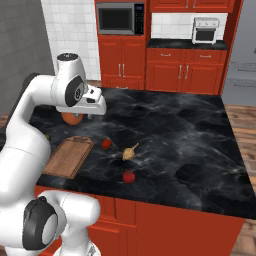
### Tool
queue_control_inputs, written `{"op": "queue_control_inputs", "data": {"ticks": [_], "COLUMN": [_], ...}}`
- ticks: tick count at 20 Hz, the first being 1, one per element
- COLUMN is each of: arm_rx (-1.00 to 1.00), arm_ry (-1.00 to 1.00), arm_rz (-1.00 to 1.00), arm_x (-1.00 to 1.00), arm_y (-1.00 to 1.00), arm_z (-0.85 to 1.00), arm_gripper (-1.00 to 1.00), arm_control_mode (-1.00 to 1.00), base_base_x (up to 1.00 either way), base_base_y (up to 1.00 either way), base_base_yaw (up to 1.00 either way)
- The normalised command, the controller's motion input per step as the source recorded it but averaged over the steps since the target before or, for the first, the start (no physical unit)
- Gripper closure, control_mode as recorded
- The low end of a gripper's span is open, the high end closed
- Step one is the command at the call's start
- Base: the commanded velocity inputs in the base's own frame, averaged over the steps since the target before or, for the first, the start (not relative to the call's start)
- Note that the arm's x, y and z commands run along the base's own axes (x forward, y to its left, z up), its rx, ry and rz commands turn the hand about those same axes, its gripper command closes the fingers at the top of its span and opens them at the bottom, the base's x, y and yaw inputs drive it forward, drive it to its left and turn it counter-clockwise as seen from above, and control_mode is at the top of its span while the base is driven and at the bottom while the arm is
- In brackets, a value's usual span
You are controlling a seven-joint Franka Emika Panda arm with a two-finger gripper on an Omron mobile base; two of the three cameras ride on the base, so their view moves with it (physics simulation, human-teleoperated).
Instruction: Place the avocado, onion, tomato, and bell pepper on the cutting board.
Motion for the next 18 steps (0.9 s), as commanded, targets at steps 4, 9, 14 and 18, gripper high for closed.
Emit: {"op": "queue_control_inputs", "data": {"ticks": [4,9,14,18], "arm_rx": [-0.01,0.0,0.0,0.0], "arm_ry": [-0.01,0.0,0.01,0.0], "arm_rz": [0.0,0.0,0.0,0.0], "arm_x": [-0.11,-0.26,-0.17,-0.05], "arm_y": [0.07,0.0,-0.14,-0.18], "arm_z": [0.0,-0.12,-0.29,-0.12], "arm_gripper": [-1.0,-1.0,-1.0,-1.0], "arm_control_mode": [-1.0,-1.0,-1.0,-1.0], "base_base_x": [0.0,0.0,0.0,0.0], "base_base_y": [0.0,0.0,0.0,0.0], "base_base_yaw": [0.0,0.0,0.0,0.0]}}
